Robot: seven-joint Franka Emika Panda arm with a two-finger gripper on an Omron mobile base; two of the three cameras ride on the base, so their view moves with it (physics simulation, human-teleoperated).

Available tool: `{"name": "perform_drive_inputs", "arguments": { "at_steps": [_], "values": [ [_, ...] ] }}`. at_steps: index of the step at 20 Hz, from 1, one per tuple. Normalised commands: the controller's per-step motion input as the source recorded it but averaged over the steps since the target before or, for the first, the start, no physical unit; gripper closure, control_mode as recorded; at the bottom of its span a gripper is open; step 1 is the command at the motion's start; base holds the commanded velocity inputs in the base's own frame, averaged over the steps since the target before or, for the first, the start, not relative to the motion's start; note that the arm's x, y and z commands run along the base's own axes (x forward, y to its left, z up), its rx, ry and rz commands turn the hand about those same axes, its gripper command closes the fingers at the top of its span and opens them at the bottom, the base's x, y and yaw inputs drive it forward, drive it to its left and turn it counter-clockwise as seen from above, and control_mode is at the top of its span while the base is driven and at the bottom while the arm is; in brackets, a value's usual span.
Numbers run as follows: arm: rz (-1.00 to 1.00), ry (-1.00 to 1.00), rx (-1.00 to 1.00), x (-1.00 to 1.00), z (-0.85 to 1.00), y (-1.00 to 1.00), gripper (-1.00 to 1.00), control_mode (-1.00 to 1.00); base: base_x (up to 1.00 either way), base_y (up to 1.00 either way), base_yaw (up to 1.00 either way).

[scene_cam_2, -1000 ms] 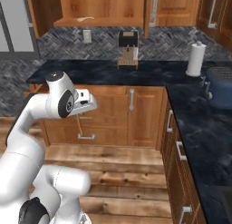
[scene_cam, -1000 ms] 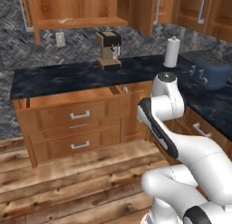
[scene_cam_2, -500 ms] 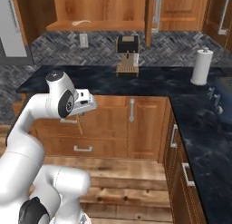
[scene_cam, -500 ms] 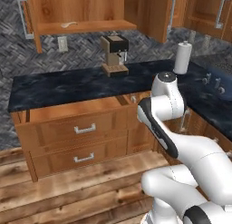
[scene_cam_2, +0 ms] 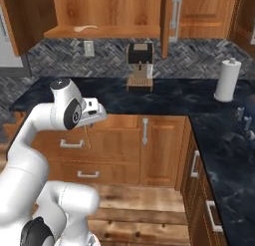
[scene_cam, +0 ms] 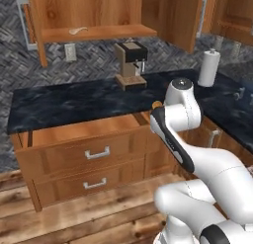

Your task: Organize the utensils by type. Pick up the wooden spoons from the counter and place them in the open cabinet. Then pick up the metallic utensils from the counter and place them in the open drawer.

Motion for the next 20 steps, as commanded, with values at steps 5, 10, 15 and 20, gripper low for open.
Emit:
{"name": "perform_drive_inputs", "arguments": {
  "at_steps": [5, 10, 15, 20],
  "values": [
    [0.0, 0.0, 0.0, 0.0, 0.0, 0.0, 1.0, 1.0, 0.63, 0.21, 0.0],
    [0.0, 0.0, 0.0, 0.0, 0.0, 0.0, 1.0, 1.0, 0.62, 0.19, 0.0],
    [0.0, 0.0, 0.0, 0.0, 0.0, 0.0, 1.0, 1.0, 0.57, 0.18, 0.0],
    [0.0, 0.0, 0.0, 0.0, 0.0, 0.0, 1.0, 1.0, 0.55, 0.18, 0.0]
  ]
}}
